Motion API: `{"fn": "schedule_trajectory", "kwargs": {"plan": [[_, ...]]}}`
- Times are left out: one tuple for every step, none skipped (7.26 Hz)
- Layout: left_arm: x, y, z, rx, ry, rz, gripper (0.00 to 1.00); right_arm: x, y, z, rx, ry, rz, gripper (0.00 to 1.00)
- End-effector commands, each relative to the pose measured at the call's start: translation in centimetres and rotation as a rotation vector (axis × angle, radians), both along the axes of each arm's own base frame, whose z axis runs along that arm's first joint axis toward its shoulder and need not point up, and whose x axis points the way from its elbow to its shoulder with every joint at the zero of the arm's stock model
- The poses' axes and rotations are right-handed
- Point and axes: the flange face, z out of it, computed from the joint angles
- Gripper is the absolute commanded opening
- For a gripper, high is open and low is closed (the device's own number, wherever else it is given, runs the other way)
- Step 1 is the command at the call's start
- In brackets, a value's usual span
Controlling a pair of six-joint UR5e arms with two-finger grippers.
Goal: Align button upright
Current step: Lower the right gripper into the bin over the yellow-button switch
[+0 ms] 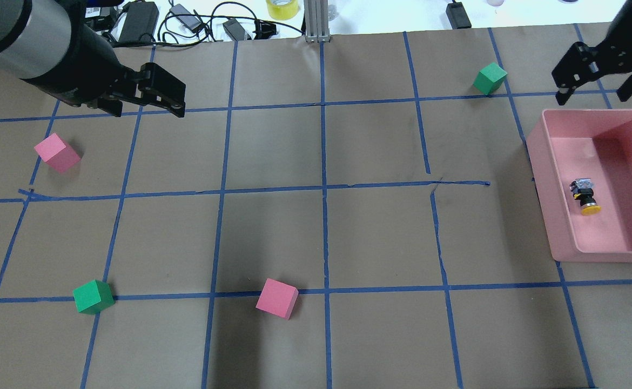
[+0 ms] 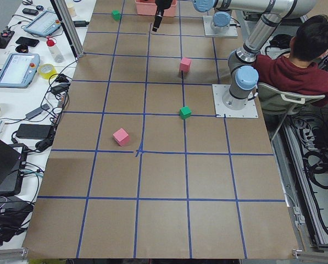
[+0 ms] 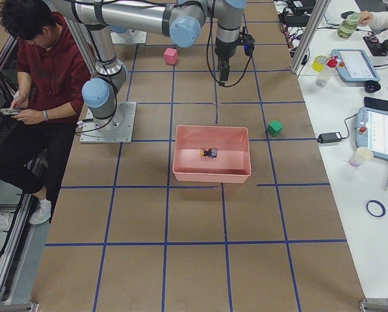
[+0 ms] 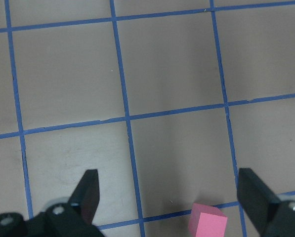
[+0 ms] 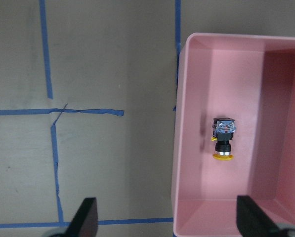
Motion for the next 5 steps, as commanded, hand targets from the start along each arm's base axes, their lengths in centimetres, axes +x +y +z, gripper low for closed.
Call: {"fn": "schedule_trajectory", "kwargs": {"plan": [[0.0,0.0,0.0,0.0,-0.003,0.0,1.0,-7.2,-0.7,-7.4,-0.005,0.0,-0.047,1.0],[0.0,0.0,0.0,0.0,-0.003,0.0,1.0,-8.7,-1.2,-10.0,-0.035,0.029,-0.061,1.0],[0.0,0.0,0.0,0.0,-0.003,0.0,1.0,-9.6,-1.5,-12.8,-0.011,0.053,-0.069,1.0],[0.0,0.0,0.0,0.0,-0.002,0.0,1.0,-10.9,-1.0,-14.3,0.018,0.051,-0.091,1.0],[0.0,0.0,0.0,0.0,-0.001,-0.001,1.0,-11.4,-1.2,-15.7,0.033,0.041,-0.1,1.0]]}}
